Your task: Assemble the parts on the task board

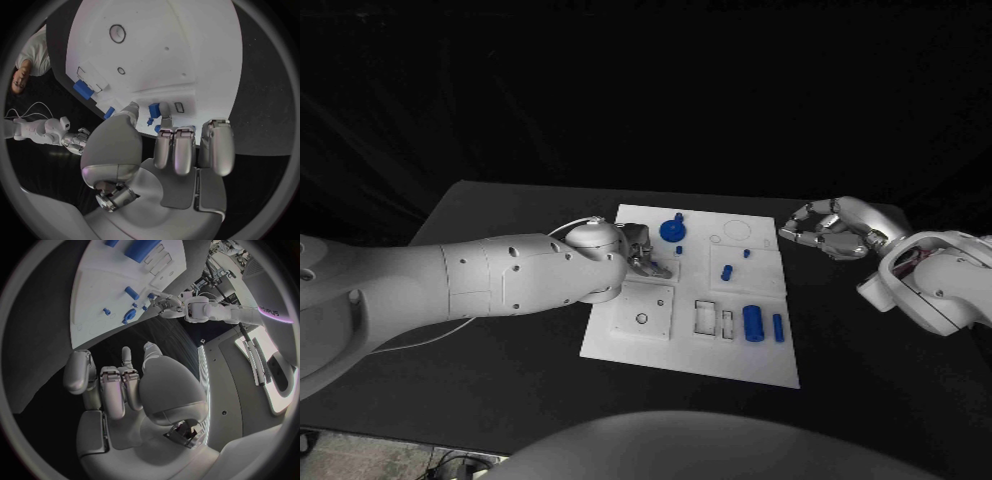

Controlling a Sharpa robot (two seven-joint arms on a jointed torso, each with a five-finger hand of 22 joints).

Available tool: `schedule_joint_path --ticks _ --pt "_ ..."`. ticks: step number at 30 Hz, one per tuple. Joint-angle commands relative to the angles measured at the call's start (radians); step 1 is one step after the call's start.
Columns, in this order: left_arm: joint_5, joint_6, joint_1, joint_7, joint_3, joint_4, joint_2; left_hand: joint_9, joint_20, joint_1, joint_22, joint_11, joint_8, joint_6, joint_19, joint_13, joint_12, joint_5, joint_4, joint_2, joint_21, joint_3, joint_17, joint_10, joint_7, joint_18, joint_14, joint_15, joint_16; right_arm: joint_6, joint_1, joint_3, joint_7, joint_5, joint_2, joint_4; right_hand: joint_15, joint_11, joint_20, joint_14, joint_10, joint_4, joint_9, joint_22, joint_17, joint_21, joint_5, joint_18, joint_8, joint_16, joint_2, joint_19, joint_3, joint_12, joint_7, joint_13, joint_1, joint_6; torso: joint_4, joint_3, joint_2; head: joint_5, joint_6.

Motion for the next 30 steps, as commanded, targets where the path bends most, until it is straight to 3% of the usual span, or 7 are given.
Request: schedule_joint_path --ticks 1,7,12,22,24,27,30 --pt "0.01 0.034 -0.012 -0.035 -0.009 -0.001 -0.007 -0.397 0.006 -0.018 0.169 0.009 0.003 -0.011 0.016 0.263 -0.004 -0.007 0.001 -0.006 -0.003 -0.032 0.263 0.104 0.0 0.003 0.105 0.008 0.002 0.007 -0.001 0.0 0.009 0.0 0.0 0.0 -0.003 -0.007 0.0 0.103 0.106 -0.007 0.0 0.146 0.263 -0.005 0.007 0.018 -0.001 0.003 -0.003 -0.006 0.001 -0.004 -0.002 0.261 0.009 -0.007 0.0002 0.0003 0.0 0.0 0.0" --pt "0.003 0.021 -0.011 -0.036 -0.008 0.005 -0.016 -0.388 0.006 -0.024 0.171 0.009 0.012 -0.016 0.017 0.263 -0.004 -0.006 0.002 -0.019 -0.002 -0.066 0.263 0.104 -0.001 0.002 0.105 0.008 0.002 0.008 -0.001 0.0 0.01 0.0 0.001 -0.002 -0.003 -0.007 0.0 0.103 0.106 -0.007 0.0 0.146 0.263 -0.005 0.007 0.018 -0.001 0.003 -0.003 -0.006 0.001 -0.004 -0.001 0.261 0.009 -0.007 -0.0003 0.0001 -0.001 0.001 0.0" --pt "0.001 0.009 -0.011 -0.033 -0.008 0.009 -0.021 -0.381 0.006 -0.004 0.171 0.009 0.019 -0.02 0.017 0.263 -0.004 -0.005 0.0 -0.004 -0.003 -0.062 0.263 0.104 -0.001 0.002 0.105 0.008 0.002 0.008 -0.001 0.0 0.01 0.0 0.002 -0.003 -0.003 -0.007 0.0 0.103 0.106 -0.007 0.0 0.146 0.263 -0.005 0.007 0.018 -0.001 0.003 -0.003 -0.006 0.001 -0.004 -0.001 0.261 0.009 -0.007 0.0 0.0003 0.0 -0.001 0.0" --pt "0.001 -0.089 -0.006 0.018 -0.003 0.047 -0.047 -0.365 0.005 -0.021 0.178 0.007 0.039 -0.024 0.024 0.263 -0.004 -0.006 0.003 -0.021 0.003 -0.12 0.263 0.104 -0.003 0.0 0.105 0.007 0.002 0.004 -0.001 0.0 0.013 0.0 0.001 -0.003 -0.003 -0.006 0.0 0.103 0.106 -0.002 0.0 0.146 0.263 -0.006 0.006 0.018 -0.001 0.003 -0.004 -0.005 -0.002 -0.004 0.0 0.261 0.005 -0.005 -0.0001 0.0002 0.0 -0.001 0.0" --pt "0.001 -0.107 0.004 0.025 0.002 0.063 -0.059 -0.359 0.005 -0.028 0.18 0.006 0.047 -0.025 0.026 0.263 -0.004 -0.006 0.003 -0.02 0.005 -0.145 0.263 0.104 -0.004 0.0 0.105 0.006 0.002 0.001 -0.001 0.0 0.015 0.0 0.0 -0.003 -0.003 -0.006 0.0 0.103 0.106 0.001 0.0 0.146 0.263 -0.006 0.005 0.018 -0.001 0.003 -0.005 -0.005 -0.003 -0.004 0.0 0.261 0.003 -0.005 -0.0007 -0.0001 -0.001 -0.001 0.0" --pt "0.003 -0.125 0.032 0.035 0.006 0.088 -0.076 -0.351 0.004 -0.033 0.186 0.005 0.058 -0.028 0.031 0.263 -0.004 -0.006 0.002 -0.007 0.01 -0.189 0.263 0.104 -0.005 -0.002 0.105 0.005 0.002 -0.003 -0.001 0.0 0.017 0.001 -0.001 -0.003 -0.003 -0.005 0.0 0.103 0.106 0.003 0.0 0.146 0.263 -0.007 0.004 0.018 -0.001 0.003 -0.005 -0.005 -0.005 -0.004 0.001 0.261 0.002 -0.005 -0.0009 0.0001 -0.001 -0.003 0.0" --pt "0.044 -0.13 0.082 0.043 0.009 0.123 -0.103 -0.344 0.003 -0.038 0.197 0.004 0.069 -0.027 0.041 0.263 -0.004 -0.005 0.002 0.001 0.021 -0.227 0.263 0.104 -0.007 -0.006 0.105 0.004 0.002 -0.006 -0.001 0.0 0.02 0.001 -0.003 -0.002 -0.002 -0.005 0.0 0.103 0.106 0.006 0.0 0.146 0.263 -0.007 0.003 0.018 -0.001 0.003 -0.005 -0.005 -0.007 -0.004 0.001 0.261 -0.002 -0.004 -0.0014 0.0003 0.0 -0.005 0.0"
